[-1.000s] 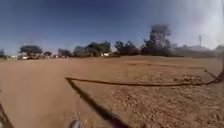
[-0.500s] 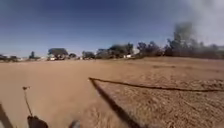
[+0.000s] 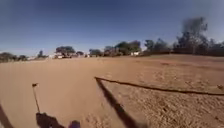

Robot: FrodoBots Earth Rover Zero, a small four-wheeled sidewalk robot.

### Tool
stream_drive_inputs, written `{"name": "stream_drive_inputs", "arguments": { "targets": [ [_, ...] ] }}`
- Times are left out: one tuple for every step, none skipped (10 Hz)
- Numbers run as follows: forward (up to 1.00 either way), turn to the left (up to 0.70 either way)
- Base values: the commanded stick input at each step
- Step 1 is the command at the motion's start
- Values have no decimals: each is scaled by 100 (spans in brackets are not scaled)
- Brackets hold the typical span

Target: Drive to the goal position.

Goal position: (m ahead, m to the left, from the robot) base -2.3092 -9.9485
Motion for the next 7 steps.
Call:
{"name": "stream_drive_inputs", "arguments": {
  "targets": [
    [70, -27],
    [70, -27],
    [70, -27],
    [70, -27],
    [70, -27],
    [70, -27],
    [51, -32]
  ]
}}
